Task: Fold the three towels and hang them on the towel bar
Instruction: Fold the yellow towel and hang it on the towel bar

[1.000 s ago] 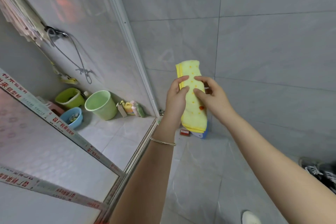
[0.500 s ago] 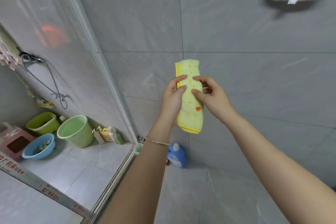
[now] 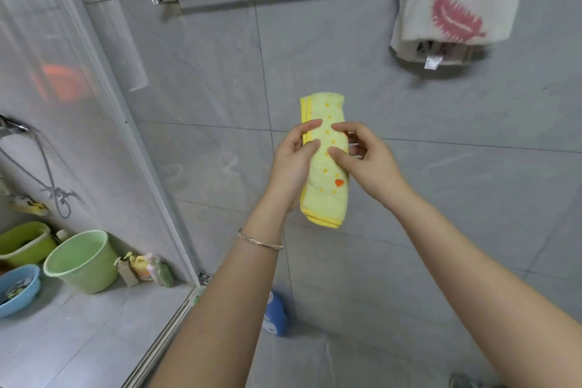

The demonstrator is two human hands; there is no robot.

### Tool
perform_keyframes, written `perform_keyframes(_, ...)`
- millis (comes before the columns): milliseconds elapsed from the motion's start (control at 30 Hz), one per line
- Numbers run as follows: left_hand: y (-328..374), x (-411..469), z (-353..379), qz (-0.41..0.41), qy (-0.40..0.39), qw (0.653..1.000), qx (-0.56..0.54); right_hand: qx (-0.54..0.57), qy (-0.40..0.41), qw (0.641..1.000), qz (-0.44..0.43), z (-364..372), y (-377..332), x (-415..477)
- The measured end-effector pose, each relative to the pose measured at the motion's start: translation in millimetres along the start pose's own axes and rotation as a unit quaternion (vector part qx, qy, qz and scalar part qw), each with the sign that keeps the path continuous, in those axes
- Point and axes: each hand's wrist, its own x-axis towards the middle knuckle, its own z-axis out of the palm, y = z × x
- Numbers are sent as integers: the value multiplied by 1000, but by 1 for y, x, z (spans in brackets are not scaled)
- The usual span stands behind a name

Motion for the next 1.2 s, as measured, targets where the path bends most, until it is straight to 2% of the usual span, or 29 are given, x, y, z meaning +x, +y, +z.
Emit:
perform_keyframes(433,32,74,15,63,-50,997,14,-4,42,997,-58,-18,-21,70)
perform_keyframes(900,96,168,23,164,-124,978,-15,-63,107,983,-139,-30,-75,160)
perform_keyframes(1033,119,197,30,188,-149,971,-10,-96,128,972,-174,-40,-93,190)
perform_keyframes(1200,132,239,42,202,-152,967,9,-164,147,961,-167,-49,-108,228)
